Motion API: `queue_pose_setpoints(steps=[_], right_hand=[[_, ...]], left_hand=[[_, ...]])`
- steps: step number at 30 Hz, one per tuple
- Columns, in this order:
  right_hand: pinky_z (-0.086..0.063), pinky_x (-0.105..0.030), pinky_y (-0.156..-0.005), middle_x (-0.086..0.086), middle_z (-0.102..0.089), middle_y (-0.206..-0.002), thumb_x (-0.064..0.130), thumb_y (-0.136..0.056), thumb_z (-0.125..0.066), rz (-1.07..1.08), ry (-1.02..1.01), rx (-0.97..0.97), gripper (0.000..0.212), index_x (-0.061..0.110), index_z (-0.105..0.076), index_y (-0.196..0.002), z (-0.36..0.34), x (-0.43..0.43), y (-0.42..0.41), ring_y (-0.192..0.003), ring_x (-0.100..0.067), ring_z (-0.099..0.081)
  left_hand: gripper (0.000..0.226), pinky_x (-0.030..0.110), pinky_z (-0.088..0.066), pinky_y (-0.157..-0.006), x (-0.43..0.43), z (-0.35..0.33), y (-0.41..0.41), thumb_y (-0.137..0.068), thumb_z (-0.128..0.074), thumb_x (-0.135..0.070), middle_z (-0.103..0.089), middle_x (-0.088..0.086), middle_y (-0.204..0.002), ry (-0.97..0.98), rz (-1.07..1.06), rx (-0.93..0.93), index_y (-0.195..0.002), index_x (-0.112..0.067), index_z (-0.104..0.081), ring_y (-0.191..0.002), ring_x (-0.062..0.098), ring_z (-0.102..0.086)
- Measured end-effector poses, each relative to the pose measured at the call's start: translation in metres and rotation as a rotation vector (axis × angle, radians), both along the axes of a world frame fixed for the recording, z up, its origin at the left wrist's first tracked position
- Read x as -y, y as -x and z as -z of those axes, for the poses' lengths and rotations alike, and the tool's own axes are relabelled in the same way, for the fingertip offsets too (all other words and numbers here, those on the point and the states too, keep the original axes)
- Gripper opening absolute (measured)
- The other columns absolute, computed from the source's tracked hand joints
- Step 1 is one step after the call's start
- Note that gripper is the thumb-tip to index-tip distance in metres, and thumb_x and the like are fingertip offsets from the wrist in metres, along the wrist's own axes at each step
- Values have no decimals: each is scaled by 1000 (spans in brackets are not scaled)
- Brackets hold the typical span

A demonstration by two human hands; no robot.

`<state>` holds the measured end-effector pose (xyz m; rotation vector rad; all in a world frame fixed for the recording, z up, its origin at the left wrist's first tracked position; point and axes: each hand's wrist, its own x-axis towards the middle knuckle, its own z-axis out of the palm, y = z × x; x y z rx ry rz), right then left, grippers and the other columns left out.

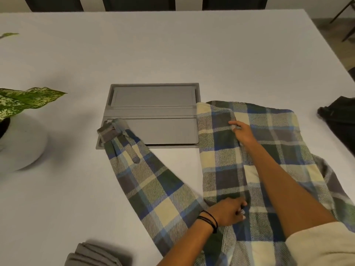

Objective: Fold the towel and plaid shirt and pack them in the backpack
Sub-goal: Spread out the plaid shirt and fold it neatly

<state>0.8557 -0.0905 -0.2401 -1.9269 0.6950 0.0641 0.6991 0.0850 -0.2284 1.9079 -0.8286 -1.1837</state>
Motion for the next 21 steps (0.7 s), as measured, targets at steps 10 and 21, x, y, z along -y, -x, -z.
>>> queue_pose_setpoints(steps=[10,21], right_hand=[[-50,-33,-68,-14,-54,-126,-5,-92,-43,33,-4,-35,30,6,-59,-114,-22,7,47,-84,-22,-54],[-46,-10,-62,-9,-61,-115,-7,-90,-43,42,71,121,29,12,-63,-101,-18,-39,159,-83,-10,-57]], left_hand=[[48,34,-38,-87,-6,-17,16,-95,-47,-13,-50,22,-113,-17,-17,192,-140,-2,-33,-103,33,-50],[35,26,-39,-97,-58,-35,31,-94,-48,-12,-52,10,-121,46,-119,319,-129,-10,-50,-111,19,-51]])
